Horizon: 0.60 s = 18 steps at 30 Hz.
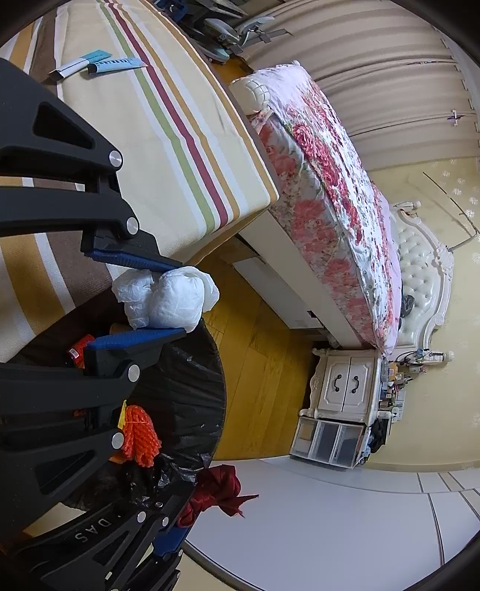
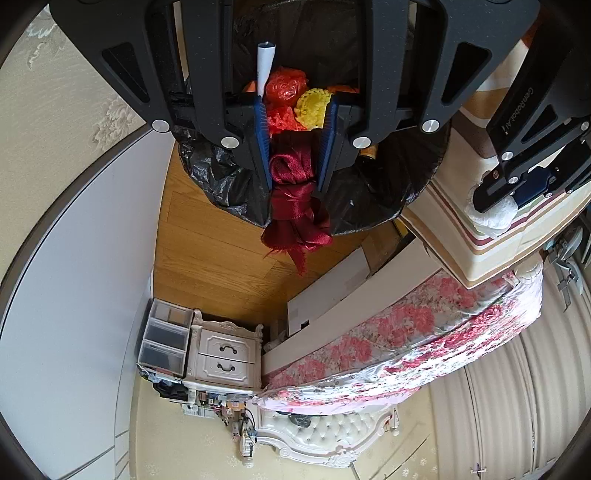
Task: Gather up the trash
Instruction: 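Carry the red fabric and white tissue over the bin and open both tools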
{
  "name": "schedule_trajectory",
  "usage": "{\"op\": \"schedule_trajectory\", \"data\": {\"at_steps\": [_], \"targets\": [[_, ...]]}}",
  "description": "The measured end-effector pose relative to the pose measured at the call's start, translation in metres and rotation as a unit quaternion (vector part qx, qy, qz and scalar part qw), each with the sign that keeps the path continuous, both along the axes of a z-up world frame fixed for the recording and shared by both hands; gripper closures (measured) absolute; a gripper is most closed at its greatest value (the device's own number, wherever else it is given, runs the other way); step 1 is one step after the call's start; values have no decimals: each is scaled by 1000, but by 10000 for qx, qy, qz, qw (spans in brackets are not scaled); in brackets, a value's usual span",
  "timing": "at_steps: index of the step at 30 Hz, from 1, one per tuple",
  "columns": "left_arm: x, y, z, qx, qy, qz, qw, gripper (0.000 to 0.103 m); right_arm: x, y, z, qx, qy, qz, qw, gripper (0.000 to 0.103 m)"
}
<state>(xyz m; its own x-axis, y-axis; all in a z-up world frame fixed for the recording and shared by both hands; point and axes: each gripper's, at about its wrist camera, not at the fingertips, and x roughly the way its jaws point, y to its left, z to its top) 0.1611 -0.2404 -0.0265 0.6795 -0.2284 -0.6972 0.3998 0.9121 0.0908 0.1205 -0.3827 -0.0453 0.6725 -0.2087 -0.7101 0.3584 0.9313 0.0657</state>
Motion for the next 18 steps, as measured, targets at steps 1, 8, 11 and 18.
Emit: {"op": "schedule_trajectory", "data": {"at_steps": [1,8,11,18], "targets": [[2,-1,-2,14,22,-1,10000,72,1,-2,-1,10,11,-15,10000,80],[10,-5,-11,88,195,50,9998,59,2,-11,-9,82,85,-125,9999,74],[12,-4,-10,15,204,98,9997,44,1,-12,-11,60,60,-186,9998,58],[8,-1,-7,-14,151,109,9998,34,-3,-13,-11,46,57,-234,9997,57]]}}
